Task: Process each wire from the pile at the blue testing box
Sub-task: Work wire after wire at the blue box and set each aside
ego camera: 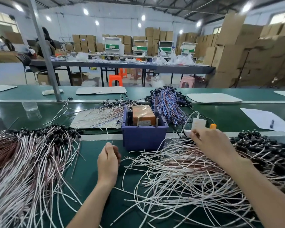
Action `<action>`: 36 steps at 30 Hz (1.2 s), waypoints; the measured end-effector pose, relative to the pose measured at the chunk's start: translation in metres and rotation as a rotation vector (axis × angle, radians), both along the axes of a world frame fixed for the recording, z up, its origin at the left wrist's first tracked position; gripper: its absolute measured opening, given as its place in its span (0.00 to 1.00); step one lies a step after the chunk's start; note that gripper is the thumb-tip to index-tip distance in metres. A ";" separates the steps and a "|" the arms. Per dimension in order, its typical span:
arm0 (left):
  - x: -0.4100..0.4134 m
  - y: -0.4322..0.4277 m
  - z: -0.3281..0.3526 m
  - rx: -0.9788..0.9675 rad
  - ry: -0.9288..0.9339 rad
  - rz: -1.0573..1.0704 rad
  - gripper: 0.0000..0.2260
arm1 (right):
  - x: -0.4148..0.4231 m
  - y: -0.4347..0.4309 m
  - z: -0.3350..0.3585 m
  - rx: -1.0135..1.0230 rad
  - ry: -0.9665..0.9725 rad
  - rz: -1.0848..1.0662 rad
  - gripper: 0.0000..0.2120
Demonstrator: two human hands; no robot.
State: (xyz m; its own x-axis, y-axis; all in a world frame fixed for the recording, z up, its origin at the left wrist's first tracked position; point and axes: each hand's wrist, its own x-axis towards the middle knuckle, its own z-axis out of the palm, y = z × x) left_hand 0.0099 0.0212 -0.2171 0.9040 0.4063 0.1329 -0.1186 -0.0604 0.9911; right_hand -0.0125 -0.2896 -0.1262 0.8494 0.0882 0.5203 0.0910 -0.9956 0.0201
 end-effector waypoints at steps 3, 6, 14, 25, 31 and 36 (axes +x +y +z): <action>0.002 0.001 -0.003 -0.007 0.008 0.000 0.20 | -0.005 0.003 -0.006 0.029 0.009 0.056 0.15; 0.003 0.003 -0.005 -0.018 0.011 -0.009 0.20 | -0.011 0.006 -0.004 0.037 0.056 0.075 0.17; 0.001 0.003 -0.001 -0.025 0.017 -0.035 0.21 | -0.039 -0.012 0.044 0.701 -0.218 0.156 0.23; 0.002 0.000 -0.004 0.154 0.043 -0.061 0.23 | -0.055 -0.064 0.028 -0.232 -0.299 0.113 0.18; 0.004 0.017 0.015 0.330 0.040 -0.151 0.21 | -0.058 -0.050 -0.012 0.014 -0.161 0.013 0.06; 0.006 0.071 0.047 0.968 0.071 -0.058 0.19 | -0.051 0.022 0.003 0.248 -0.348 0.138 0.07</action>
